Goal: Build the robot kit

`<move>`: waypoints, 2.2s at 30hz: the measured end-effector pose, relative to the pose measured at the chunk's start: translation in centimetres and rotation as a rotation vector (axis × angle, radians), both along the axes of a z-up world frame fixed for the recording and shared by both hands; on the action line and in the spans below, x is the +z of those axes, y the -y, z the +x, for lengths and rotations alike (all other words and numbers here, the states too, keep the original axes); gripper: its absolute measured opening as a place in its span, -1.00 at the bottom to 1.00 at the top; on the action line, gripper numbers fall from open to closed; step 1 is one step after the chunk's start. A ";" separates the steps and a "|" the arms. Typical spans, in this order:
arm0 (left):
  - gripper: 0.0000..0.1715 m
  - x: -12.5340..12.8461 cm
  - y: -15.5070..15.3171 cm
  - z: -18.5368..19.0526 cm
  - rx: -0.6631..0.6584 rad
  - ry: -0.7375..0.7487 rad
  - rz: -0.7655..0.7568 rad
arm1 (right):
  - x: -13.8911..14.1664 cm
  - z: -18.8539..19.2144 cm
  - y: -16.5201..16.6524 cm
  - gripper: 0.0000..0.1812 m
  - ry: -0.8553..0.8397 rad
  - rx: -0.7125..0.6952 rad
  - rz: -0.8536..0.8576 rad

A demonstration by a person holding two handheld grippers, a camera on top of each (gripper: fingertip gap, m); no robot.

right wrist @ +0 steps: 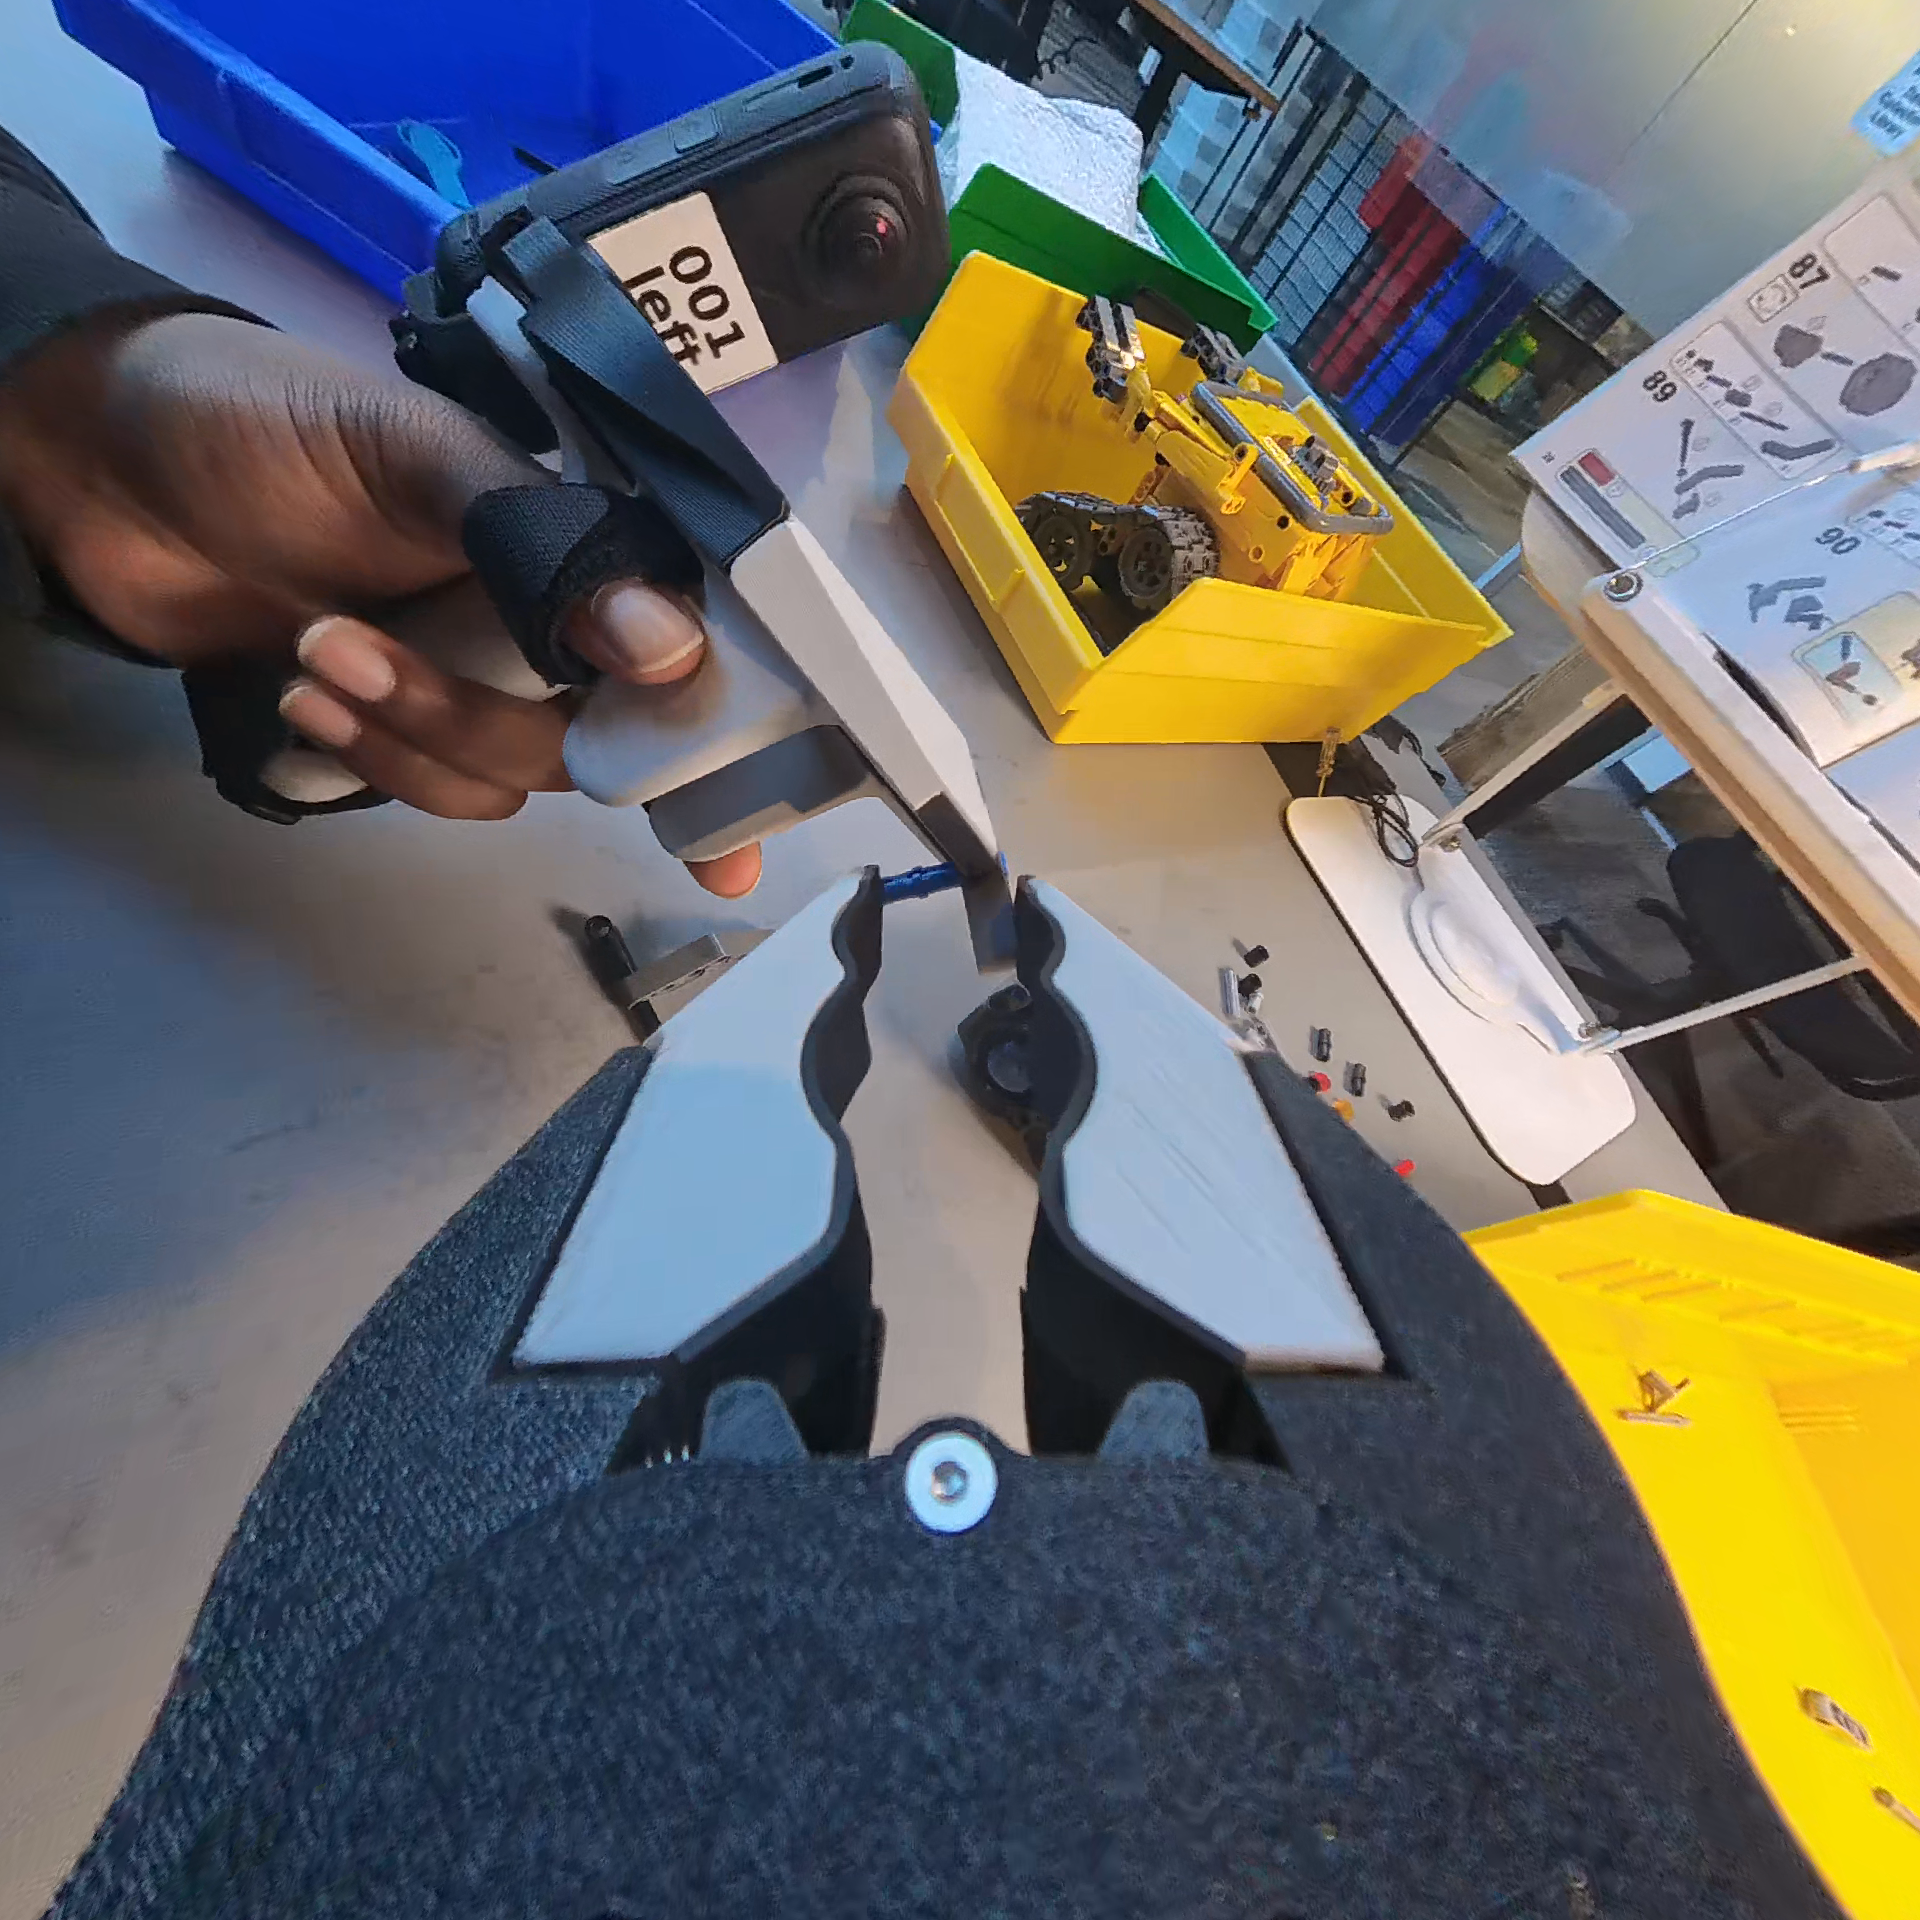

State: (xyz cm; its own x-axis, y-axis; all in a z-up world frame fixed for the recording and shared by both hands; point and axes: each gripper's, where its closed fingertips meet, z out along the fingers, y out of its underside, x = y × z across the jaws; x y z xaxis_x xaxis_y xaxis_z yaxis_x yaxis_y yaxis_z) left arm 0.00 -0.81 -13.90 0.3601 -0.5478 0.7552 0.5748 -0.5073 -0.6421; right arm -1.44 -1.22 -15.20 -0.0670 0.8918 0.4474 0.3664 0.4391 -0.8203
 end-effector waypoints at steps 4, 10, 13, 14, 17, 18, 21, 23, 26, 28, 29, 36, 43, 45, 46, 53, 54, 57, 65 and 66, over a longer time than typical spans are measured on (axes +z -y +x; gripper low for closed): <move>-0.93 0.1 0.2 0.0 0.004 0.018 0.000 | 0.1 0.0 0.2 -0.77 -0.001 0.011 0.013; -0.93 0.1 0.2 0.1 0.001 0.061 -0.012 | 0.2 0.1 0.3 -0.78 0.008 0.031 -0.011; -0.93 -0.1 0.2 0.2 0.001 0.080 -0.026 | 0.0 0.1 0.2 -0.79 0.014 0.045 -0.042; -0.93 -0.1 0.1 0.2 0.002 0.087 -0.027 | 0.0 0.1 0.2 -0.79 0.021 0.051 -0.053; -0.94 -0.2 0.2 0.3 0.005 0.112 -0.034 | 0.1 0.1 -0.1 -0.88 0.022 0.059 -0.082; -0.94 -0.1 0.3 0.3 0.003 0.116 -0.032 | 0.1 0.2 0.0 -0.87 0.023 0.064 -0.084; -0.93 -0.1 0.1 0.1 -0.009 0.113 -0.025 | 0.2 0.0 0.0 -0.87 0.029 0.071 -0.066; -0.93 -0.2 0.0 0.1 -0.019 0.116 -0.029 | 0.0 0.0 -0.3 -0.86 0.027 0.063 -0.079; -0.93 -0.9 -0.1 0.1 -0.043 0.112 -0.052 | -0.6 0.0 -0.3 -0.83 0.028 0.059 -0.087; -0.93 -1.3 -0.2 0.0 -0.063 0.118 -0.071 | -1.0 -0.1 -0.4 -0.82 0.000 0.054 -0.082; -0.93 -1.5 -0.2 -0.1 -0.069 0.107 -0.075 | -1.2 -0.2 -0.4 -0.82 -0.010 0.053 -0.068; -0.93 -1.3 0.3 -0.1 -0.093 0.083 -0.075 | -1.0 0.2 -0.2 -0.92 -0.052 0.072 0.004; -0.76 -0.5 0.7 -0.8 -0.113 0.007 0.009 | 0.2 0.5 -1.2 -0.94 -0.137 0.004 0.004; -0.75 -0.4 0.8 -0.6 -0.116 -0.012 0.019 | 0.9 0.4 -1.2 -0.93 -0.182 -0.015 0.001; -0.76 -0.3 0.8 -0.5 -0.117 -0.015 0.021 | 0.9 0.2 -1.0 -0.93 -0.183 -0.014 0.009; -1.00 -1.1 0.8 -0.6 -0.107 -0.123 0.025 | 0.4 -0.3 -1.1 -0.93 -0.169 -0.073 0.118; -1.00 -1.2 0.8 -0.6 -0.110 -0.139 0.030 | 0.3 -0.3 -1.0 -0.94 -0.170 -0.068 0.129; -0.98 -1.2 0.9 -0.7 -0.108 -0.168 0.048 | 0.0 -0.3 -1.2 -0.94 -0.154 -0.085 0.140; -0.96 -1.8 0.5 -0.8 -0.086 -0.198 0.038 | -0.4 -0.3 -1.4 -0.93 -0.135 -0.104 0.167; -0.96 -1.9 0.4 -0.8 -0.083 -0.203 0.035 | -0.5 -0.3 -1.4 -0.93 -0.129 -0.106 0.173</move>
State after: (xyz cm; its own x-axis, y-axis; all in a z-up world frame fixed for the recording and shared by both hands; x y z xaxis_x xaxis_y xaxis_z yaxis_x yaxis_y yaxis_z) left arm -0.77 -1.23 -15.84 0.4556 -0.6068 0.6513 0.3887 -0.5226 -0.7588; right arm -1.79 0.20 -15.70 0.0905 0.7999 0.5933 0.3153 0.5421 -0.7789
